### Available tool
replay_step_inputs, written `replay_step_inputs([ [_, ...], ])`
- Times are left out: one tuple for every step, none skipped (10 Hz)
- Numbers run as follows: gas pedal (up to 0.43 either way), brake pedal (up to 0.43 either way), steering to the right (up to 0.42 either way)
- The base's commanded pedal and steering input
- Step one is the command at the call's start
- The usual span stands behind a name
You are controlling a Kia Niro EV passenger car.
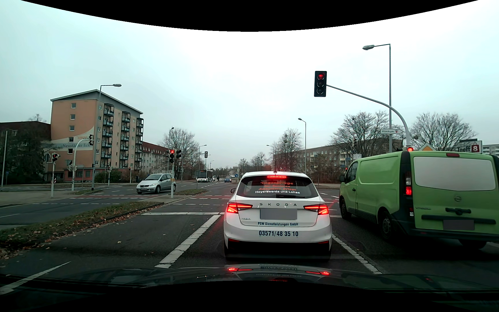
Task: Follow the waypoints while adhering to traffic rules and regulations
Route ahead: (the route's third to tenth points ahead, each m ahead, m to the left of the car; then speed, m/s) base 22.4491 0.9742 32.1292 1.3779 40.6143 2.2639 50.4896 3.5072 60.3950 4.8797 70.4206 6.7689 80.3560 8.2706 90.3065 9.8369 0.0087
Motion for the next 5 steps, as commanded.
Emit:
replay_step_inputs([
  [0.000,0.390,-0.005],
  [0.000,0.390,-0.004],
  [0.000,0.390,-0.004],
  [0.000,0.384,-0.005],
  [0.000,0.390,-0.005],
])
